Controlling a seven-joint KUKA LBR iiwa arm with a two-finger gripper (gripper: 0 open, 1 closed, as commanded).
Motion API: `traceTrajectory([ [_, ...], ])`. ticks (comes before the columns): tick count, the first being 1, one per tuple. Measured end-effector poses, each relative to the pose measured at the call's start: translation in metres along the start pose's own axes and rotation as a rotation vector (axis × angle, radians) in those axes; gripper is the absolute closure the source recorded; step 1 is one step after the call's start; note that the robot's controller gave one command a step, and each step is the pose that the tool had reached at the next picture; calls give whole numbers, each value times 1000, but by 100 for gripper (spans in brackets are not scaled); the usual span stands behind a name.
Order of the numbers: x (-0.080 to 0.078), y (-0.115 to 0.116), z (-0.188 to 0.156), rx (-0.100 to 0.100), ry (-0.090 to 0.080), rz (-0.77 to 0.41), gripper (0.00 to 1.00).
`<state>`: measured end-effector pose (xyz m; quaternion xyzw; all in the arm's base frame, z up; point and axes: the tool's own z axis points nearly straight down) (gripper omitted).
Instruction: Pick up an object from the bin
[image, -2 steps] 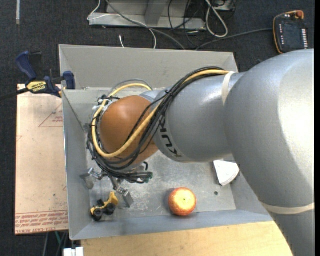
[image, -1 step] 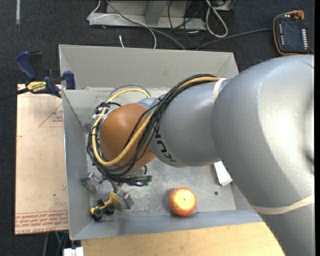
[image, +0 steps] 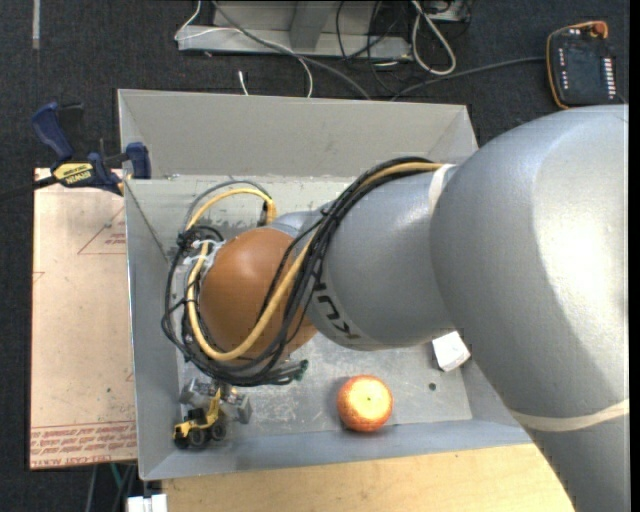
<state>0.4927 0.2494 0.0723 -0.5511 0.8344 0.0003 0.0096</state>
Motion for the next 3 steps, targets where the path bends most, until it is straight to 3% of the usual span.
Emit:
traceTrajectory([
  [1,0,0,0,0,0,1,100],
  [3,-1,2,-50,-5,2,4,100],
])
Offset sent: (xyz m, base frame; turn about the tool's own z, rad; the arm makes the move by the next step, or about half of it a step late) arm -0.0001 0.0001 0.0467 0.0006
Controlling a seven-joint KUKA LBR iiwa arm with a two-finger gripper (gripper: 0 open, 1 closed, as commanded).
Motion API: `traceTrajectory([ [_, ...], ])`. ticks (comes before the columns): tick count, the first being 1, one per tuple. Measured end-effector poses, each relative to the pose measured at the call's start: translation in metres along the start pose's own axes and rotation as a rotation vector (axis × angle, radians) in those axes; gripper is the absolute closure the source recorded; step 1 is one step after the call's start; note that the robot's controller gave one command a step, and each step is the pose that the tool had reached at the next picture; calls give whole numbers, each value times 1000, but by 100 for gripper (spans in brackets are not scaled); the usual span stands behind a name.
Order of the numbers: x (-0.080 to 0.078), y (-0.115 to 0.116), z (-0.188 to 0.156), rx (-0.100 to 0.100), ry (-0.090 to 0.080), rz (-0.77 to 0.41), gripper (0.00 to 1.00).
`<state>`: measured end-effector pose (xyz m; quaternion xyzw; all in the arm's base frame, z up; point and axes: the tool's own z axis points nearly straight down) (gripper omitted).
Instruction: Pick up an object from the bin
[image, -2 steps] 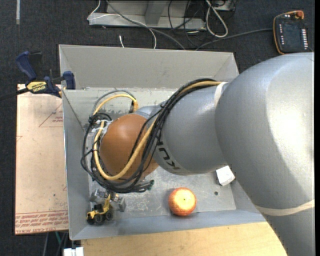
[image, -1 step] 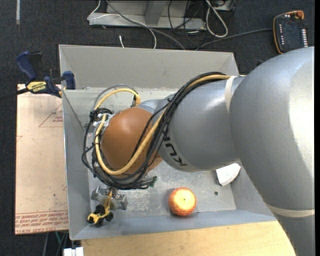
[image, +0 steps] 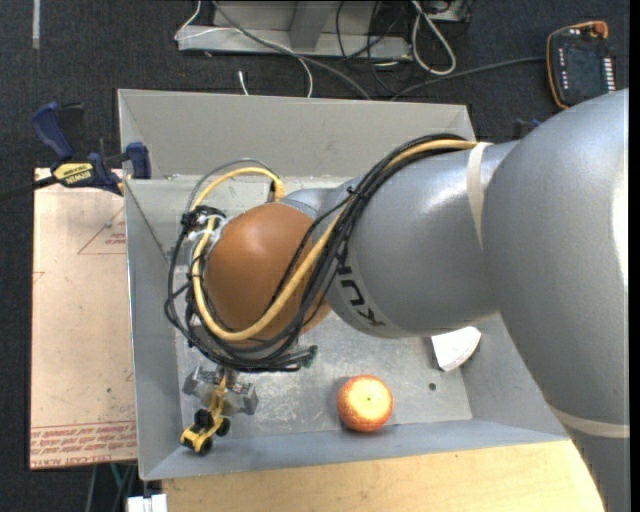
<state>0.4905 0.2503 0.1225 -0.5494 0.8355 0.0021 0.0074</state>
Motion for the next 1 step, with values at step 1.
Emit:
traceTrajectory([
  [1,-1,1,-40,-2,0,2,100],
])
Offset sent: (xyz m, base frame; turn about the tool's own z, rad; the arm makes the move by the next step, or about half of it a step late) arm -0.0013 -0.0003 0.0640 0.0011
